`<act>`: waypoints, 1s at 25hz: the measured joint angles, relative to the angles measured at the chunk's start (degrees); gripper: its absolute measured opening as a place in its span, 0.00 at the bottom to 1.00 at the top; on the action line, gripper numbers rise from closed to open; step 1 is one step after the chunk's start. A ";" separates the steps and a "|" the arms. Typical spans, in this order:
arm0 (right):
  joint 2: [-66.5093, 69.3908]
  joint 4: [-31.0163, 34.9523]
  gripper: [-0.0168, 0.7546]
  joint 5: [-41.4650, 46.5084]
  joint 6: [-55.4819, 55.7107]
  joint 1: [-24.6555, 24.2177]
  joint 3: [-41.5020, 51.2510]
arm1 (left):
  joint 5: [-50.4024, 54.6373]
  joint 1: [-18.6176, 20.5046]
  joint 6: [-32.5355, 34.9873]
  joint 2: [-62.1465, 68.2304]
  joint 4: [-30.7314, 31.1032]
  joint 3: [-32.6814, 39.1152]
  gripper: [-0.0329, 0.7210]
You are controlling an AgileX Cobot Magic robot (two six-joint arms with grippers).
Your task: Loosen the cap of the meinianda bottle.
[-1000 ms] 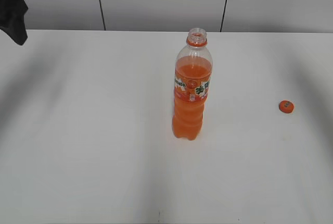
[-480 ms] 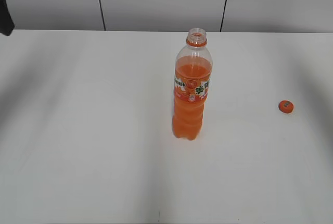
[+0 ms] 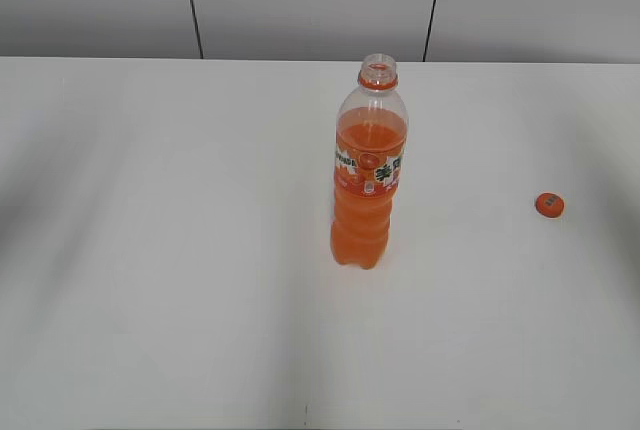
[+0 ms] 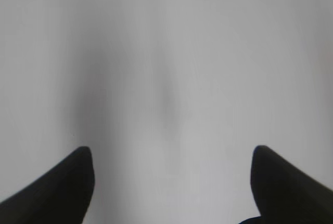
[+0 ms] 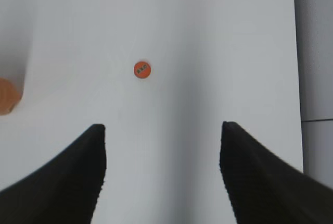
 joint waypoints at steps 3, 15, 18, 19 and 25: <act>-3.80 0.78 0.69 0.00 0.06 0.00 6.09 | -3.21 0.00 -0.53 -3.64 -0.19 4.94 0.79; -15.82 3.23 0.69 -6.68 0.06 0.00 30.14 | -9.54 0.00 -2.20 -16.25 -2.33 25.70 0.79; -18.31 3.23 0.69 -7.07 0.06 0.00 34.12 | -9.36 0.00 -2.25 -19.16 -2.57 28.68 0.79; -19.19 3.23 0.69 -7.12 0.06 0.00 35.18 | -9.18 0.00 -2.25 -20.14 -2.64 29.33 0.79; -26.86 3.62 0.69 -9.06 0.06 0.00 42.26 | -8.77 0.00 -2.37 -28.17 -4.43 30.96 0.79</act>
